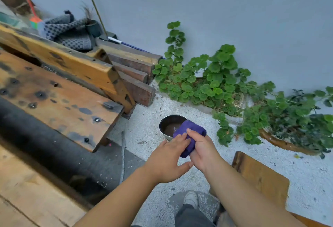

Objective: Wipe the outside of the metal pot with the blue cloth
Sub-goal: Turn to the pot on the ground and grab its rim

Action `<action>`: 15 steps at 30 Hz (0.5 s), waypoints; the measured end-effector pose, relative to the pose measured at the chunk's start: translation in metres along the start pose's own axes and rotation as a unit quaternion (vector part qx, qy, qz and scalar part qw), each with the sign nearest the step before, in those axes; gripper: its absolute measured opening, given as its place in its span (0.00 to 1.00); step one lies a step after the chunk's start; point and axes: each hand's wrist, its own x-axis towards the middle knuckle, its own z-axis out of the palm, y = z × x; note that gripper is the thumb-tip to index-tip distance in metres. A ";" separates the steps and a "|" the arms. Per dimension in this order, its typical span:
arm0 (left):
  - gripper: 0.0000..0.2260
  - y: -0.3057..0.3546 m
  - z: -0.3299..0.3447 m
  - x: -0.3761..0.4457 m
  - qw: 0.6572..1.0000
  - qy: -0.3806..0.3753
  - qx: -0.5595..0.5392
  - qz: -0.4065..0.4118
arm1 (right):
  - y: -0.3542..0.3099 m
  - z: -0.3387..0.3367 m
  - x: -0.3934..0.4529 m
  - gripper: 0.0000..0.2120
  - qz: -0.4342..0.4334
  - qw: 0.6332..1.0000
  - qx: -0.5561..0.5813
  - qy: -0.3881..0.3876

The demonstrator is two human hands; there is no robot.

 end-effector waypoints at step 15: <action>0.38 -0.175 0.158 0.178 0.987 -0.108 0.115 -0.018 | 0.017 -0.147 0.216 0.10 -0.141 0.954 -0.166 0.204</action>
